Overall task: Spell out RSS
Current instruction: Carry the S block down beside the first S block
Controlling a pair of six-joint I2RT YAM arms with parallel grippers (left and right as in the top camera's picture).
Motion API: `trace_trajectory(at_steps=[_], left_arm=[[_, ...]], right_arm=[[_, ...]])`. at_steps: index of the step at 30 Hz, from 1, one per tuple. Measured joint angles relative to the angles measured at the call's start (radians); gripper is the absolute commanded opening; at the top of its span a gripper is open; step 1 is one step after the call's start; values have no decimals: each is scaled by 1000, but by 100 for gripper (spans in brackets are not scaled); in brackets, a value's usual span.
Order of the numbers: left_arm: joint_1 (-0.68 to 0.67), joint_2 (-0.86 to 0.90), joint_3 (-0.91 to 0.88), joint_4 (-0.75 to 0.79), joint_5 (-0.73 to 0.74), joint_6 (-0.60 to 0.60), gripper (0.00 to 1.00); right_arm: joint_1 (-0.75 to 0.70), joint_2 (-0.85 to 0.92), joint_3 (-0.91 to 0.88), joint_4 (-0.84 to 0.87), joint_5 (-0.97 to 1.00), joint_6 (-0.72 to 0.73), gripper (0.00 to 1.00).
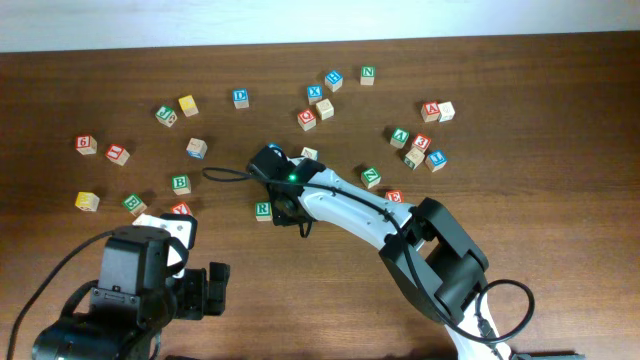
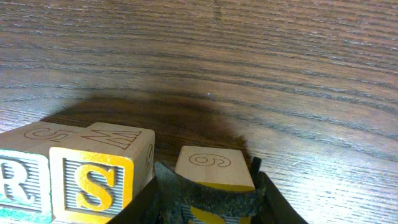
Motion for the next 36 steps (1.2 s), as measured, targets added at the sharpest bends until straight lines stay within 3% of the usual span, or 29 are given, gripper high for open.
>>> trace_trajectory(at_steps=[12, 23, 32, 33, 35, 36], left_arm=[[0, 0, 0, 0, 0, 0, 99], [0, 0, 0, 0, 0, 0, 99], [0, 0, 0, 0, 0, 0, 99], [0, 0, 0, 0, 0, 0, 99], [0, 0, 0, 0, 0, 0, 99], [0, 0, 0, 0, 0, 0, 99]], right_arm=[[0, 1, 0, -33, -11, 0, 36], [1, 1, 1, -76, -37, -2, 54], [2, -41, 8, -169, -49, -3, 54], [2, -55, 31, -214, -51, -2, 48], [2, -91, 80, -259, -52, -5, 5], [2, -122, 107, -266, -52, -2, 5]])
